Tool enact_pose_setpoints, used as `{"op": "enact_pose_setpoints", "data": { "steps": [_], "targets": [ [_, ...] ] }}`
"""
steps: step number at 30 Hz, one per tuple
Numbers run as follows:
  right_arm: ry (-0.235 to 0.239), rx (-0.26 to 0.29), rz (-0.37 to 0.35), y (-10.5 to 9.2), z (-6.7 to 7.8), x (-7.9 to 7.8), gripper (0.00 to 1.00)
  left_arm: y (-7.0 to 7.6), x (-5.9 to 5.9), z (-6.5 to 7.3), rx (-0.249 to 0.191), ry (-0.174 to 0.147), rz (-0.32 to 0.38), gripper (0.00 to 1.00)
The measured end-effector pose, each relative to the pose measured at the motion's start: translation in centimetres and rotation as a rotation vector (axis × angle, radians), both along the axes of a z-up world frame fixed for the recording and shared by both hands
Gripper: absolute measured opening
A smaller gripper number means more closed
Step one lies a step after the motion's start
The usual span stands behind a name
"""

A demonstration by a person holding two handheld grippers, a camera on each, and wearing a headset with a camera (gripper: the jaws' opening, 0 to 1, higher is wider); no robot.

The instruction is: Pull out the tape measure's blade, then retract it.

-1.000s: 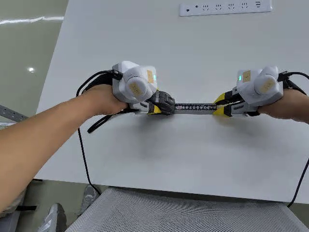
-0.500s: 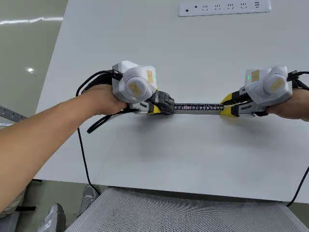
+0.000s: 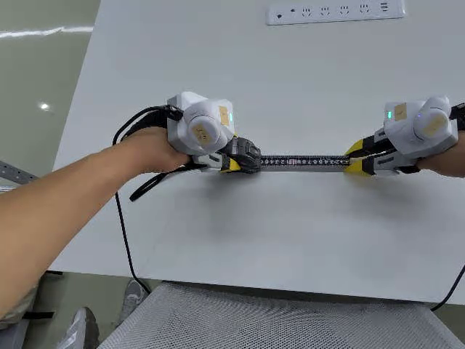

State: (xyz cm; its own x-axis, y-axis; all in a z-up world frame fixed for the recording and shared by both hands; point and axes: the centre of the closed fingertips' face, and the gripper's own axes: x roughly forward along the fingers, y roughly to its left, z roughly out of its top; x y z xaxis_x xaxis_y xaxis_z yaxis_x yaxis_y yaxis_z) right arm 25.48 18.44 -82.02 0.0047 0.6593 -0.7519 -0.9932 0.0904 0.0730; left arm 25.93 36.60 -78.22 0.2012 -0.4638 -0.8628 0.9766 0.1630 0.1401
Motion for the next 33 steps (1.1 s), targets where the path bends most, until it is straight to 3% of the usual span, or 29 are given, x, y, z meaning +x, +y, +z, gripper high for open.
{"op": "enact_pose_setpoints", "data": {
  "steps": [33],
  "targets": [
    [0.010, -0.038, -0.036, -5.2, -0.1, 0.5, 0.09, 0.0, -0.2, 0.2, 0.005, 0.001, -0.004, 0.29]
  ]
}}
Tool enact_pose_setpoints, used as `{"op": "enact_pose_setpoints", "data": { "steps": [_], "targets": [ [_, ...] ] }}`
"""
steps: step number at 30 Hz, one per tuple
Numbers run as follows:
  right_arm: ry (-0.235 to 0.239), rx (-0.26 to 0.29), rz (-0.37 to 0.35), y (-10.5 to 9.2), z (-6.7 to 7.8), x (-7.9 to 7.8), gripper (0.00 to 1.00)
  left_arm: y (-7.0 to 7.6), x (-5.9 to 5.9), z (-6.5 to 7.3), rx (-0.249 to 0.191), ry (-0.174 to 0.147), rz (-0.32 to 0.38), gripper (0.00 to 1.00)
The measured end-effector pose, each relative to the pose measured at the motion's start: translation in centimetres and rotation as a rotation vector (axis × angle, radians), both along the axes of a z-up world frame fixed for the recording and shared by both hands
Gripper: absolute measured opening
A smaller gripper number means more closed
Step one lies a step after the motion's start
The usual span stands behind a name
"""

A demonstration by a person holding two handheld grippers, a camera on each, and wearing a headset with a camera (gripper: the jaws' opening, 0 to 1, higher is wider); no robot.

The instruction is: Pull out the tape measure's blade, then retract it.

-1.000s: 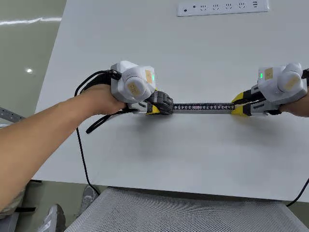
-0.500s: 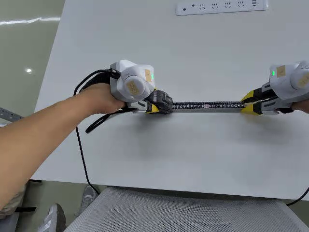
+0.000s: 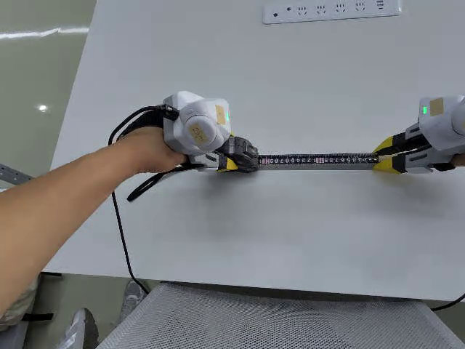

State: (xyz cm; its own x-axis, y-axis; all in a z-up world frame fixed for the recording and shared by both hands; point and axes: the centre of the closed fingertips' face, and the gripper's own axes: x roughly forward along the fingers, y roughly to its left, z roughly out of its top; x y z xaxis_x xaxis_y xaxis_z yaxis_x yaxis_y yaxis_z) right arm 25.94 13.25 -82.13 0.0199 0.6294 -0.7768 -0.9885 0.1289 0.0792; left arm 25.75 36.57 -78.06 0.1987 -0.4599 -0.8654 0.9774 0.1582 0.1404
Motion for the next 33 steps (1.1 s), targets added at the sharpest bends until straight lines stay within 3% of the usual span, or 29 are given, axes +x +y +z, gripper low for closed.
{"op": "enact_pose_setpoints", "data": {
  "steps": [19, 33],
  "targets": [
    [0.000, -0.009, -0.005, -0.86, 0.09, 0.18, 0.10, -0.05, 0.05, -0.08, 0.001, 0.000, -0.005, 0.29],
    [-0.042, -0.034, 0.028, -0.75, 0.01, -0.05, 0.12, -0.38, 0.01, 0.05, -0.011, -0.006, -0.001, 0.31]
  ]
}}
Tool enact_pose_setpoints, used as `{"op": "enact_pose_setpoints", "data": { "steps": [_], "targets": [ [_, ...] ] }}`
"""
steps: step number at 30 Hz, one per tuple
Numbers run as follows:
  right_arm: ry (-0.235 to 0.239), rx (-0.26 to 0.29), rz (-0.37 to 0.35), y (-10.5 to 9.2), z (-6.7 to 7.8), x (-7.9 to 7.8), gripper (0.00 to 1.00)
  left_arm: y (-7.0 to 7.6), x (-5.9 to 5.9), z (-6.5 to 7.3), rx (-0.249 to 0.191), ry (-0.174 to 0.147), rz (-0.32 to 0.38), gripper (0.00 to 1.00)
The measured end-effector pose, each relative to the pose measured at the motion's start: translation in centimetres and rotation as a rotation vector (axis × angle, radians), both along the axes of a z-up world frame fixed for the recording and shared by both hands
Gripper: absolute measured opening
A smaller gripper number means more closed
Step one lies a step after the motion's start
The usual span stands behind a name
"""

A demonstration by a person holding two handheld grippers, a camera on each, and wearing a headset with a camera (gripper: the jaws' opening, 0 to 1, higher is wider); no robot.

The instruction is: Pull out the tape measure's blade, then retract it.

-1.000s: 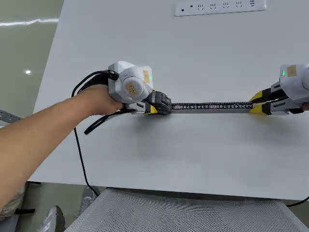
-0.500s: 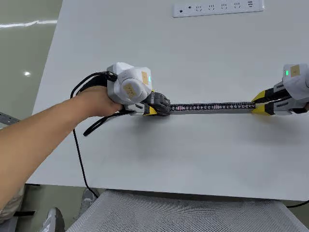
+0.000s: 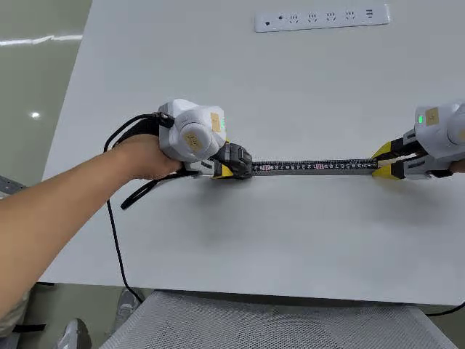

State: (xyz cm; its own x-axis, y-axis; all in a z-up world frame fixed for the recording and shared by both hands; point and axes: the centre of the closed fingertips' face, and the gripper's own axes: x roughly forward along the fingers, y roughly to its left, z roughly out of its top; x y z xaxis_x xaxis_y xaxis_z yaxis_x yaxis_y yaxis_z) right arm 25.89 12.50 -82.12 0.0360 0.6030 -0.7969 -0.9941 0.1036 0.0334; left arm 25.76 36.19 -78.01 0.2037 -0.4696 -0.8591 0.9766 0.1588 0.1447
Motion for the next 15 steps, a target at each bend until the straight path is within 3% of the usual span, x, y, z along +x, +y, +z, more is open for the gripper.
{"op": "enact_pose_setpoints", "data": {
  "steps": [6, 9, 15],
  "targets": [
    [-0.009, -0.017, 0.001, 0.0, 0.0, 0.0, 0.13, 0.1, 0.0, 0.3, -0.023, -0.016, 0.037, 0.32],
    [-0.005, -0.021, -0.013, 0.1, 0.0, 0.0, 0.13, 0.2, 0.1, 0.9, -0.072, -0.024, 0.106, 0.33],
    [-0.007, -0.022, -0.054, 0.3, 0.0, 0.1, 0.15, 1.2, 0.2, 1.9, -0.148, 0.000, 0.239, 0.43]
  ]
}}
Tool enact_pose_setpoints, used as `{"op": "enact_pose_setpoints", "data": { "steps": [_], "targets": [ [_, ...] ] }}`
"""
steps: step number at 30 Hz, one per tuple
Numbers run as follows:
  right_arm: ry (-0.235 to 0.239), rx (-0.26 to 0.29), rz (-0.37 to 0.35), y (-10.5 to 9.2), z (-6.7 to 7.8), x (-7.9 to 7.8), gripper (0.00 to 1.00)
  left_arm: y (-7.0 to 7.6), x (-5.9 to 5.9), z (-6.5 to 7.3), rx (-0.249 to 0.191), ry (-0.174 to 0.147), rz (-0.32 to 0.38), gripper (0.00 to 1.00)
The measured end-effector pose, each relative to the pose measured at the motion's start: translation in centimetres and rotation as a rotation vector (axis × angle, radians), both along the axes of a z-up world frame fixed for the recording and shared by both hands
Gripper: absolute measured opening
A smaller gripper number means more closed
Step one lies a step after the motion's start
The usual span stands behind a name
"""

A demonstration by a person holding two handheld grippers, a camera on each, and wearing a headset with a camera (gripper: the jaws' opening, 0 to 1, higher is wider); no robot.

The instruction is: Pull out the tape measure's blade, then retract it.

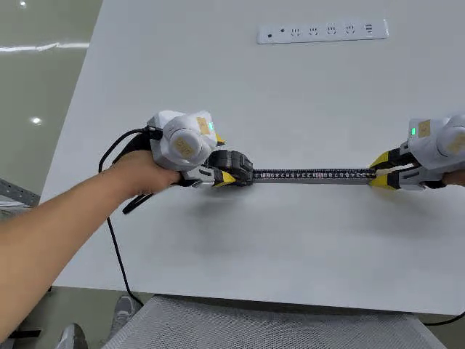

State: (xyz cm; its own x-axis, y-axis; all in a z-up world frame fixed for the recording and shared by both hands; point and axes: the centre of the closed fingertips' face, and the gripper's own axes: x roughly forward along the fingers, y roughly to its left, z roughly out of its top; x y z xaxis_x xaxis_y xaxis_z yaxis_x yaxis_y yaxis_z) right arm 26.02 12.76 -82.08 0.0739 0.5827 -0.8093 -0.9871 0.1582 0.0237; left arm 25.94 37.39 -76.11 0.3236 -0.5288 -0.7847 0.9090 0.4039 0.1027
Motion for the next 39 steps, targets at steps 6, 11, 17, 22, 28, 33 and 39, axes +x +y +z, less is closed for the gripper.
{"op": "enact_pose_setpoints", "data": {
  "steps": [6, 11, 17, 22, 28, 33, 39],
  "targets": [
    [-0.005, 0.008, -0.055, 0.2, 0.1, 0.0, 0.21, 1.6, -0.5, 0.5, -0.030, 0.002, 0.093, 0.47],
    [-0.010, 0.009, -0.100, -0.2, 0.6, -0.3, 0.27, 3.0, -1.4, 0.8, -0.044, 0.003, 0.164, 0.48],
    [-0.021, 0.034, -0.156, -0.6, 2.3, -0.4, 0.29, 3.8, -3.1, 0.9, -0.058, 0.013, 0.217, 0.52],
    [-0.028, 0.040, -0.192, -0.9, 3.8, -1.3, 0.34, 4.3, -3.5, 1.2, -0.097, 0.010, 0.270, 0.53],
    [-0.045, 0.069, -0.243, -0.9, 5.8, -2.2, 0.37, 4.4, -4.4, 1.8, -0.121, -0.006, 0.302, 0.54],
    [-0.051, 0.088, -0.283, -0.9, 7.4, -3.4, 0.41, 4.5, -4.9, 2.7, -0.143, -0.028, 0.324, 0.55],
    [-0.068, 0.097, -0.324, -1.4, 8.8, -4.5, 0.43, 4.9, -6.0, 4.1, -0.168, -0.052, 0.355, 0.56]
  ]
}}
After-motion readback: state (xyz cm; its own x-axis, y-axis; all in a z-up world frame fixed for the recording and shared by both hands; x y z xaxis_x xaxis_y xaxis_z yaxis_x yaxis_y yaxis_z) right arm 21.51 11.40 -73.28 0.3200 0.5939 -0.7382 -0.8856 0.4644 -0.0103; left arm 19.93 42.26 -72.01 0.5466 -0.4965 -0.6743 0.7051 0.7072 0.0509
